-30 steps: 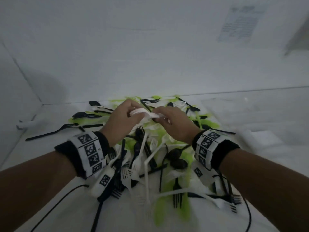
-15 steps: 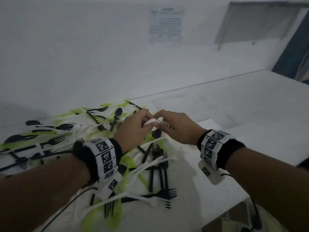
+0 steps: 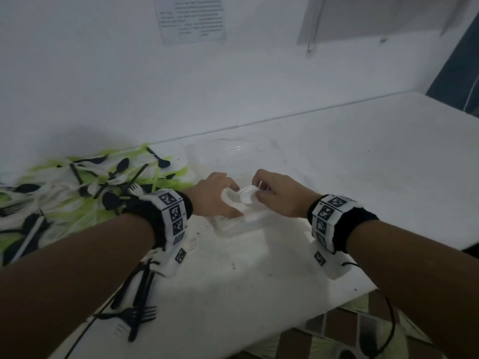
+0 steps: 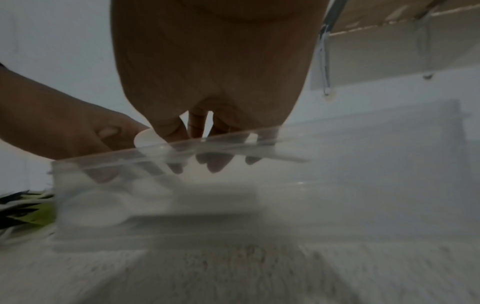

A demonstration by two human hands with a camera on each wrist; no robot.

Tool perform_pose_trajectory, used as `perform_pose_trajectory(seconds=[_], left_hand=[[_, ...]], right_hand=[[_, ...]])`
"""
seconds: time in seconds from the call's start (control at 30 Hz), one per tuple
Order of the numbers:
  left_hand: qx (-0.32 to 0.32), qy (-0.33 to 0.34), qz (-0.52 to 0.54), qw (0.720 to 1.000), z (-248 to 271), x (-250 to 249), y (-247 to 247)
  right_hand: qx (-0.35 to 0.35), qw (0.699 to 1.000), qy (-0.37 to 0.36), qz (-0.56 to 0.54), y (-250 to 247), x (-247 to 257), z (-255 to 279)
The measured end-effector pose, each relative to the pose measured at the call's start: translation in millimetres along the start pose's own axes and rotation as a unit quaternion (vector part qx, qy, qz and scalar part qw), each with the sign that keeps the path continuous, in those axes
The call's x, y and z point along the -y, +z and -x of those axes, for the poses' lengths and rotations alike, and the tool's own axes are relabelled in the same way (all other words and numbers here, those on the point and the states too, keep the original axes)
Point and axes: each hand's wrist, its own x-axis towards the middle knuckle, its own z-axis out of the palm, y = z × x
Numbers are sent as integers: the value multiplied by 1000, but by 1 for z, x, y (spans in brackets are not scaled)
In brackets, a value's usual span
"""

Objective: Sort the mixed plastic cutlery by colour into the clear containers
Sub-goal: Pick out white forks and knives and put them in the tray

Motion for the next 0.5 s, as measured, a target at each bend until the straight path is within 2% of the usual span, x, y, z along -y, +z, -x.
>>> perform_pose_trajectory(seconds=[0.07,0.17,0.4,0.5], left_hand=[[39,-27,-13,999,-6,3,2],[59,-44,-39,997,-12,6,3],[37,-42,-29,998,-16,13,13],[41,-36,-64,996,-20,15,15]], right_hand=[[4,1000,-7,-4,3,-6,0],[-3,1000,-30,-3,6,-10,-3],[7,999,-45,-4,8,-13,-9],[16,999,-47,-1,8,-14,-10]])
